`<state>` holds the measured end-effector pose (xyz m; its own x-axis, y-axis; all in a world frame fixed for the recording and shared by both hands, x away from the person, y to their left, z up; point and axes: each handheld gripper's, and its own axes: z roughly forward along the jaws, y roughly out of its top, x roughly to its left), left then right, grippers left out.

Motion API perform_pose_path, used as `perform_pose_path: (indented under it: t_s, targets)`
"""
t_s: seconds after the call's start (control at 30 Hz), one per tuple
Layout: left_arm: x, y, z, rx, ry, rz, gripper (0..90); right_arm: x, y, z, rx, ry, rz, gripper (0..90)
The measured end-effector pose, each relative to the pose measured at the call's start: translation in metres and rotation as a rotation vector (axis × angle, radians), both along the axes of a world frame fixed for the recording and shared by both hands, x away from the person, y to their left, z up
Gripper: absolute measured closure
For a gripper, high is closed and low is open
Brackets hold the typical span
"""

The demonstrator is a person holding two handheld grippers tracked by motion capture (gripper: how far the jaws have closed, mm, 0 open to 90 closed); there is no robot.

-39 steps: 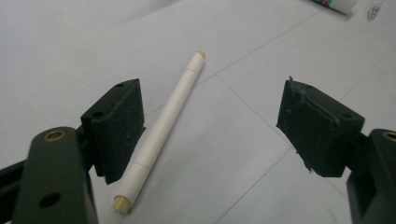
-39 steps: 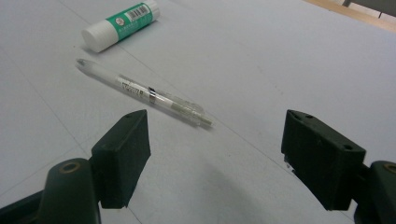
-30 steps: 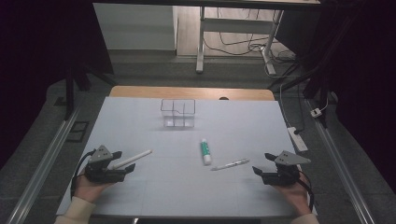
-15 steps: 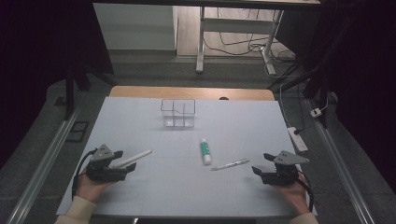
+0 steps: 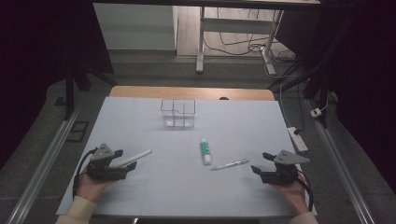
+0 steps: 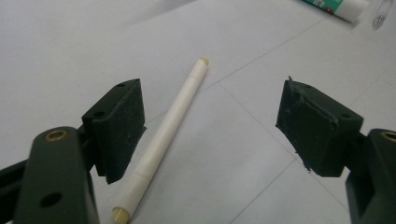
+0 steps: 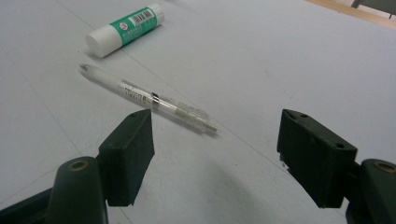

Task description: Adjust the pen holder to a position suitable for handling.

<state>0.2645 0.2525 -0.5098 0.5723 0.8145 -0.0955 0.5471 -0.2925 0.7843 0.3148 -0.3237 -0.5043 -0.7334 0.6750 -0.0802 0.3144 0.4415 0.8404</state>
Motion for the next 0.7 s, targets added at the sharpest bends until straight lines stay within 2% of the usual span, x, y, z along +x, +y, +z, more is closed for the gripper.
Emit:
perform_pose_path:
  t_s: [0.2, 0.47, 0.7]
  targets:
    - [0.009, -0.005, 0.006, 0.004, -0.022, 0.005, 23.8, 0.000, 0.000, 0.000, 0.006, -0.002, -0.004, 27.0]
    - [0.021, -0.008, 0.008, -0.025, -0.012, 0.009, 23.9, 0.002, 0.001, -0.001, 0.005, -0.003, -0.007, 27.0]
    - [0.032, -0.013, 0.011, -0.030, -0.021, 0.005, 24.3, 0.001, 0.000, 0.000, 0.010, -0.007, -0.015, 26.9]
